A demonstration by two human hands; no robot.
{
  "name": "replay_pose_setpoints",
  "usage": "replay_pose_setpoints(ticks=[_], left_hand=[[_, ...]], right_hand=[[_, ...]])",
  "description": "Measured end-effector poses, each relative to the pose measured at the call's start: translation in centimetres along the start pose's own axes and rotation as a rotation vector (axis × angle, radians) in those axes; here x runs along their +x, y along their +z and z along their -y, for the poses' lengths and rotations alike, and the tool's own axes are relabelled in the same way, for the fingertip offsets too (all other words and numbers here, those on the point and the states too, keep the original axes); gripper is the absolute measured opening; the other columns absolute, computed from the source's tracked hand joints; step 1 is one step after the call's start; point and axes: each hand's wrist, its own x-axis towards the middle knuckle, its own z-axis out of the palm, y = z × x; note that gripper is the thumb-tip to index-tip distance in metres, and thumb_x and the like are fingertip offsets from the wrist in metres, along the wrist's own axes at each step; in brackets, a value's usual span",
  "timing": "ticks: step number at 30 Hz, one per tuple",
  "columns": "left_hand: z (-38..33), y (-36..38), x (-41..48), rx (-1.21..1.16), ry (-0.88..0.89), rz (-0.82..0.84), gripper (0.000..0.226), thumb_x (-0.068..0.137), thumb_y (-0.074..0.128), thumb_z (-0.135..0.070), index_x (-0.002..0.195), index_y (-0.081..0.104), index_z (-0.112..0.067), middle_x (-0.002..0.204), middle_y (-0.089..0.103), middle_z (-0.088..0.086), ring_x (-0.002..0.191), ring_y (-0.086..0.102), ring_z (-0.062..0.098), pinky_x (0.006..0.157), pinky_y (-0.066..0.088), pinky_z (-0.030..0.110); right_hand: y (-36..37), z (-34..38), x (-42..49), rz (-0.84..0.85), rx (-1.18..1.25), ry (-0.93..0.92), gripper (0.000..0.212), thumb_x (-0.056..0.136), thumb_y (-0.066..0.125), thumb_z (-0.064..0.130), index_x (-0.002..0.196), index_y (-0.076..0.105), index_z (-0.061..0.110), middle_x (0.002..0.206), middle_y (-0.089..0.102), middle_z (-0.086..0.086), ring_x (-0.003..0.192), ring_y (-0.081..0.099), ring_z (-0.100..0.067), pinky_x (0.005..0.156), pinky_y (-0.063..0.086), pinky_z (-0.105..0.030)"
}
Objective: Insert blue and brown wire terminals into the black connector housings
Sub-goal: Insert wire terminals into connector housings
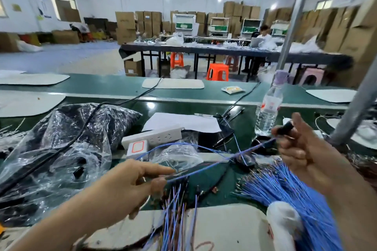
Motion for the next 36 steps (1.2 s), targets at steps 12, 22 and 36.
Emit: replay_pose_setpoints(ticks=[12, 22, 36], left_hand=[[0.4, -1.2, 9.4, 0.215, 0.062, -0.813, 0.020, 0.095, 0.056, -0.023, 0.109, 0.064, -0.013, 0.103, 0.066, 0.006, 0.093, 0.061, 0.023, 0.073, 0.047, 0.026], [15.0, -9.5, 2.8, 0.220, -0.761, -0.954, 0.021, 0.082, 0.060, 0.002, 0.103, 0.063, 0.005, 0.105, 0.064, 0.026, 0.102, 0.059, 0.039, 0.082, 0.048, 0.037], [15.0, -8.6, 4.0, 0.607, -0.653, -0.758, 0.020, 0.087, 0.055, -0.010, 0.104, 0.061, -0.002, 0.107, 0.062, 0.024, 0.099, 0.058, 0.038, 0.083, 0.046, 0.039]], right_hand=[[4.2, 4.2, 14.4, -0.241, -0.678, -0.054, 0.081, 0.083, 0.049, 0.063, 0.145, 0.032, 0.014, 0.078, 0.065, -0.016, 0.057, 0.054, -0.017, 0.048, 0.048, -0.025], [9.9, -13.3, 5.6, 0.268, -0.776, 0.137, 0.035, 0.086, 0.055, 0.050, 0.099, 0.056, 0.017, 0.061, 0.067, -0.005, 0.049, 0.059, -0.013, 0.043, 0.043, -0.023], [6.2, -18.9, 1.9, -0.118, -1.343, -0.438, 0.017, 0.088, 0.066, 0.016, 0.075, 0.057, 0.011, 0.062, 0.058, 0.002, 0.060, 0.056, -0.020, 0.058, 0.045, -0.035]])
